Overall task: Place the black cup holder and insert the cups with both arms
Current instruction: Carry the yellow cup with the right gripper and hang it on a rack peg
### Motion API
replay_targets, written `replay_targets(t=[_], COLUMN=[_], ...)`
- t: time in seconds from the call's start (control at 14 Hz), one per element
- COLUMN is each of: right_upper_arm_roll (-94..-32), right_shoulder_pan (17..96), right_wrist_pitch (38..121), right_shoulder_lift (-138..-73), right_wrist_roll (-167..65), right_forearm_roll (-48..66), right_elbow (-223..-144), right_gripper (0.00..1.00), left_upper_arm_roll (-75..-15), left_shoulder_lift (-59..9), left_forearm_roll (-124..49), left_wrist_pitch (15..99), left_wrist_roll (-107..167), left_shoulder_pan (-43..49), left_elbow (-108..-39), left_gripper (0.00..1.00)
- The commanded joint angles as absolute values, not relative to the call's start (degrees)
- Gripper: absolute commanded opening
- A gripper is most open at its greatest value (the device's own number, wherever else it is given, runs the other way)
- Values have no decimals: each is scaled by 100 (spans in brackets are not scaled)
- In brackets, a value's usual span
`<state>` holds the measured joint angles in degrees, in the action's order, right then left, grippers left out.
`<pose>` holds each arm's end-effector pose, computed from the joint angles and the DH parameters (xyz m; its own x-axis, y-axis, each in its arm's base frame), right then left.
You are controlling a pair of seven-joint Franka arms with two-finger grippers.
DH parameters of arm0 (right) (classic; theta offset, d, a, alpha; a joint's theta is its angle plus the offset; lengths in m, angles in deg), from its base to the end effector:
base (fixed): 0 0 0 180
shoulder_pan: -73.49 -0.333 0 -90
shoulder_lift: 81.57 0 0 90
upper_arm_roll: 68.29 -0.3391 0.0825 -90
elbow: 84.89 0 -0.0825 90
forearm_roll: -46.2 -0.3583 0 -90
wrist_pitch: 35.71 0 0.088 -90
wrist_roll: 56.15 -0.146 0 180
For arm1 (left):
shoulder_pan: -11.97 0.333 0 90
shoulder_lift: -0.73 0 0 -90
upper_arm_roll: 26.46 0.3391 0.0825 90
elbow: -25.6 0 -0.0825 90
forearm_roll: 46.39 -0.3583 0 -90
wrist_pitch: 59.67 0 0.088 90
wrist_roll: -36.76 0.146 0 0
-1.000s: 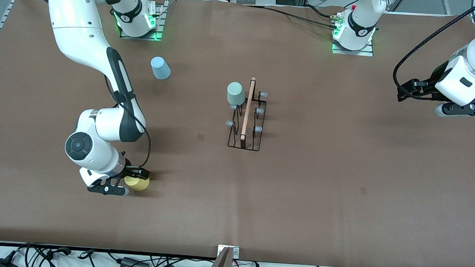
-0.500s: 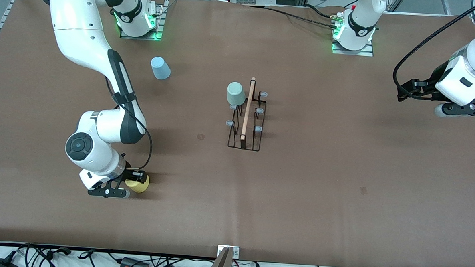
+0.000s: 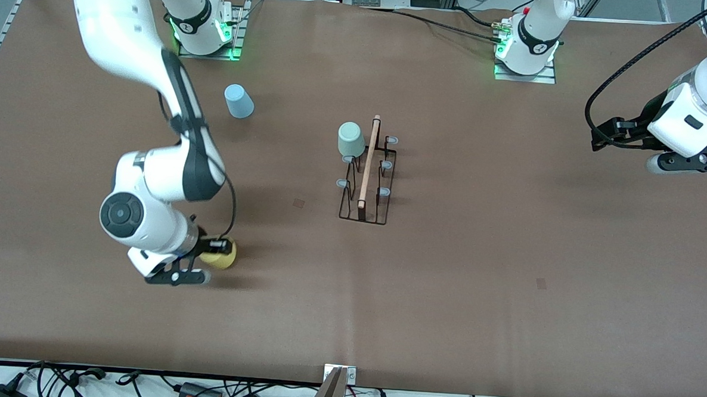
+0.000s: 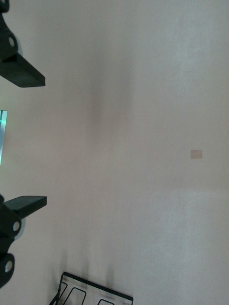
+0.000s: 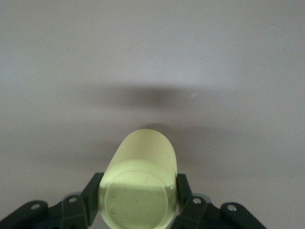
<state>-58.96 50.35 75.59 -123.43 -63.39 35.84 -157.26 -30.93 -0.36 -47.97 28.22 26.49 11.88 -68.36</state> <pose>0.6961 0.2191 0.3128 0.9951 0.0851 -0.0494 0.0826 -0.9953 -0.0513 0.5209 -0.0371 0.5654 0.9879 0.1008 -0.1179 0.0958 -0.9943 -0.0478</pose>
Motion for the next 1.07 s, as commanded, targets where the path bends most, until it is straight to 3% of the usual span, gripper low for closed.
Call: replay_targets(t=[0.0,0.5,1.0], right_upper_arm_roll=[-5888,-5879,-5879], right_shoulder_pan=[4459,2912,2515], right_wrist_pitch=[6802,6545,7169], right_shoulder_lift=[-11692,-11470,-11768], right_wrist_roll=[-6869,-9110,-9772], right_forearm_roll=[3522,3557,3583], right_elbow=[-15907,-15889,-15881], right_gripper=[21,21,21], left_upper_arm_roll=[-3121,-3121,-3112], left_shoulder_lift=[20,20,20], left_forearm_roll=[-4727,-4727,-4596], left_wrist_pitch=[2752,2752,2717], left_wrist_roll=[2709,2691,2604], left_shoulder_pan=[1232,1232,1241], left_elbow=[-6809,-6809,-6809], left_gripper=[100,100,100])
